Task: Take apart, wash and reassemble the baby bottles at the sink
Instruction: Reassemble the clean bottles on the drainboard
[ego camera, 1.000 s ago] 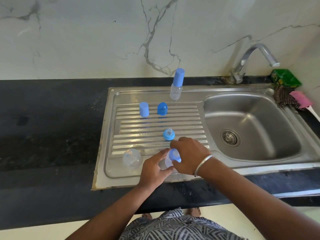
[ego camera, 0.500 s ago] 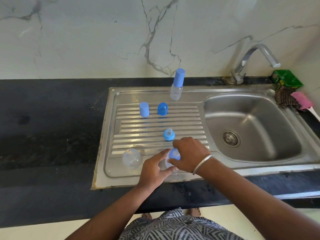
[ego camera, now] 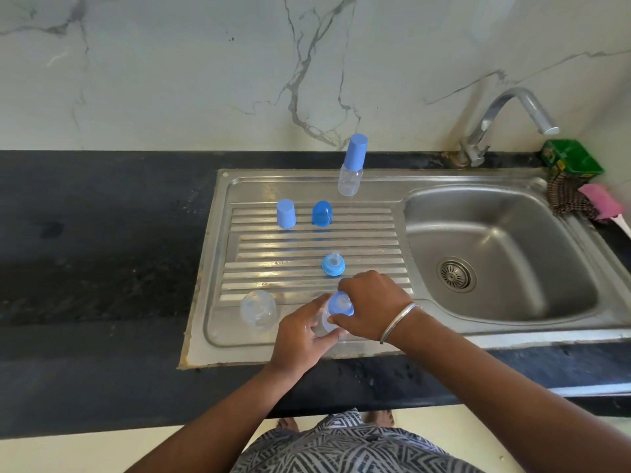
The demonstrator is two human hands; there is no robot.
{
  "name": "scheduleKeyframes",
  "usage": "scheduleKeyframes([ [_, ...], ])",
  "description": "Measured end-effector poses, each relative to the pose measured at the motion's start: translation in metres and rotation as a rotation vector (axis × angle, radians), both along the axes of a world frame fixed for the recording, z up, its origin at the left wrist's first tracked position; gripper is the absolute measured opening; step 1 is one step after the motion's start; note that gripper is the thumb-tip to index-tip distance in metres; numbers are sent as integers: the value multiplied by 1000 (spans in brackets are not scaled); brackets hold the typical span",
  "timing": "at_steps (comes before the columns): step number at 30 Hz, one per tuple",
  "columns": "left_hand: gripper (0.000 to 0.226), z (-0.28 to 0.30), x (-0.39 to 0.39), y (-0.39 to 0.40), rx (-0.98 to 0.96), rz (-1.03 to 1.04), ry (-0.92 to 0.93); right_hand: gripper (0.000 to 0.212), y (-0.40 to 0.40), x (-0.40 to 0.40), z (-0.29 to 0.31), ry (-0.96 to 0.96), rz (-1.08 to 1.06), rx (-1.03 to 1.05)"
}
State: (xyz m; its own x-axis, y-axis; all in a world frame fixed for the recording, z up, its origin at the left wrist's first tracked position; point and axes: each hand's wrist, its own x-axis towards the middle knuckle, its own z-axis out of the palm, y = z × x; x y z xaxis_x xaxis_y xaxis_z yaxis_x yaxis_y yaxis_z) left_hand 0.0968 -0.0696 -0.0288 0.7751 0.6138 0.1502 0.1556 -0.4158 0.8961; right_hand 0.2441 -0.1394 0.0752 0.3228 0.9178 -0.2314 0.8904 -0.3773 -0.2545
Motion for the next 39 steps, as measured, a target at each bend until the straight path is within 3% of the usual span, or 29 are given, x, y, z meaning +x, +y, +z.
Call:
scheduleKeyframes([
  [3,60,5,0,-1,20,1,-15,29,0,2,-2,20,-5,21],
  [8,61,2,-2,-2,1,100,-59,21,4,7,0,79,175,21],
  [24,53,3,0,-1,14,151,-36,30,14,17,-2,78,263,64],
  [31,56,8,2,-2,-2,166,-33,32,6,23,-14,103,289,227],
  [34,54,4,3,-2,-55,190,-12,38,4,32,-15,218,346,290],
  [36,54,2,3,-2,-72,191,-9,41,4,41,-13,409,339,341],
  [39,55,4,5,-2,-45,229,17,55,16,52,-13,690,114,361],
])
